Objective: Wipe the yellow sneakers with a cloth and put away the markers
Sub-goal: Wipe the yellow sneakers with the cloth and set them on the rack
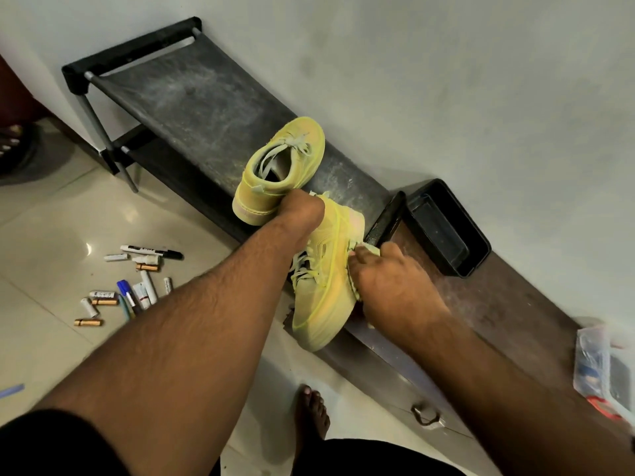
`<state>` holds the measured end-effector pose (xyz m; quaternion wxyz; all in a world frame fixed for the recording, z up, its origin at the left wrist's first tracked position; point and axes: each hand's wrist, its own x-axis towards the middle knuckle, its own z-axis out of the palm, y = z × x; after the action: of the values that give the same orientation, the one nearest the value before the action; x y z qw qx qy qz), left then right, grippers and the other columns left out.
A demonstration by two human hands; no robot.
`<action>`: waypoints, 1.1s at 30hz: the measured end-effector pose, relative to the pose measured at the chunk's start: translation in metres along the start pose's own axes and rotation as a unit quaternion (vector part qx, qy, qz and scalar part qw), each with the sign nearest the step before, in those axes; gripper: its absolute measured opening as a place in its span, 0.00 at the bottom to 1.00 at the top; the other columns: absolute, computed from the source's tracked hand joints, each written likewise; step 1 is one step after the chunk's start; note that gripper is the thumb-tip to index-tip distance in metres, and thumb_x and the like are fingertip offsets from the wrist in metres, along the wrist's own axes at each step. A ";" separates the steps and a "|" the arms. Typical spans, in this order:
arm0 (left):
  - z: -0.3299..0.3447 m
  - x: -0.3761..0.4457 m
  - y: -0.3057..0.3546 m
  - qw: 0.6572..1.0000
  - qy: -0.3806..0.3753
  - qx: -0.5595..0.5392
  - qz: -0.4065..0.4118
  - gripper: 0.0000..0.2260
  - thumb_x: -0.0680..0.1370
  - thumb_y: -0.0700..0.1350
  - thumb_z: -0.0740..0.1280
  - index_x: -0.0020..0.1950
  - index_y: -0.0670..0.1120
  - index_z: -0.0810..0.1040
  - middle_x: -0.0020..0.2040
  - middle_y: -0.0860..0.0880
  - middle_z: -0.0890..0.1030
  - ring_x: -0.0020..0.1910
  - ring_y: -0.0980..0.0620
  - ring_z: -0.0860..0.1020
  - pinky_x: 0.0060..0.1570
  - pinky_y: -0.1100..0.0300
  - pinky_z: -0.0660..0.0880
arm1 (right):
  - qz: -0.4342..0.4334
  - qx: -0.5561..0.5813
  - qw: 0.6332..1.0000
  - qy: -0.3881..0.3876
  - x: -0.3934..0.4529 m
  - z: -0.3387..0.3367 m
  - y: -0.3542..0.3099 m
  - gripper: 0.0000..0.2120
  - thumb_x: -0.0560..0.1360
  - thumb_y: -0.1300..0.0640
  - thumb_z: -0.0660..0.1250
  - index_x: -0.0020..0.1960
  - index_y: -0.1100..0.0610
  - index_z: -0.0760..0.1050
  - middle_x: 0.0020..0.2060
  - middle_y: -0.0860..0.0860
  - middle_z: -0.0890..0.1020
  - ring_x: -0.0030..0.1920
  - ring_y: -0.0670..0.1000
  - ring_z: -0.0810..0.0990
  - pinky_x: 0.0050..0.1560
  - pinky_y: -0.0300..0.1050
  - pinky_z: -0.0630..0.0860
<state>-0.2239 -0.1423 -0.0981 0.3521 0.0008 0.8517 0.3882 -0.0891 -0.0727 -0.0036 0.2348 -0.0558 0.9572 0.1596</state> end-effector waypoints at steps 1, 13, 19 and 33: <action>0.004 -0.001 -0.002 0.997 0.010 0.057 0.047 0.17 0.81 0.44 0.63 0.69 0.43 0.69 0.69 0.46 0.73 0.68 0.47 0.72 0.60 0.59 0.71 | -0.013 0.017 1.000 -0.005 -0.012 -0.003 -0.002 0.24 0.78 0.60 0.61 0.73 0.59 0.61 0.71 0.55 0.67 0.54 0.53 0.67 0.54 0.49 0.73; -0.016 -0.024 0.020 0.957 -0.119 -0.258 -0.051 0.08 0.80 0.39 0.63 0.55 0.38 0.78 0.46 0.41 0.81 0.40 0.46 0.79 0.42 0.55 0.77 | 0.097 0.084 0.978 0.164 0.022 0.012 0.003 0.21 0.74 0.66 0.62 0.67 0.58 0.72 0.65 0.53 0.75 0.50 0.55 0.70 0.49 0.50 0.74; -0.015 -0.029 0.025 0.949 -0.184 -0.248 -0.067 0.08 0.81 0.42 0.63 0.56 0.39 0.76 0.44 0.40 0.81 0.41 0.43 0.79 0.48 0.48 0.78 | 0.149 0.112 0.979 0.088 0.057 0.002 0.043 0.13 0.74 0.67 0.57 0.55 0.57 0.74 0.49 0.55 0.79 0.54 0.57 0.69 0.49 0.52 0.72; -0.001 -0.029 0.020 0.982 -0.139 -0.101 0.074 0.16 0.80 0.40 0.63 0.65 0.33 0.73 0.65 0.34 0.75 0.65 0.36 0.73 0.52 0.54 0.72 | 0.167 0.086 0.973 0.136 0.016 0.041 0.033 0.21 0.77 0.65 0.58 0.70 0.56 0.67 0.69 0.50 0.71 0.53 0.54 0.68 0.53 0.49 0.71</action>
<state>-0.2081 -0.1374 -0.0670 0.4355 0.0824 0.7485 0.4933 -0.0916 -0.0282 -0.0365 0.0764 0.1041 0.9861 0.1041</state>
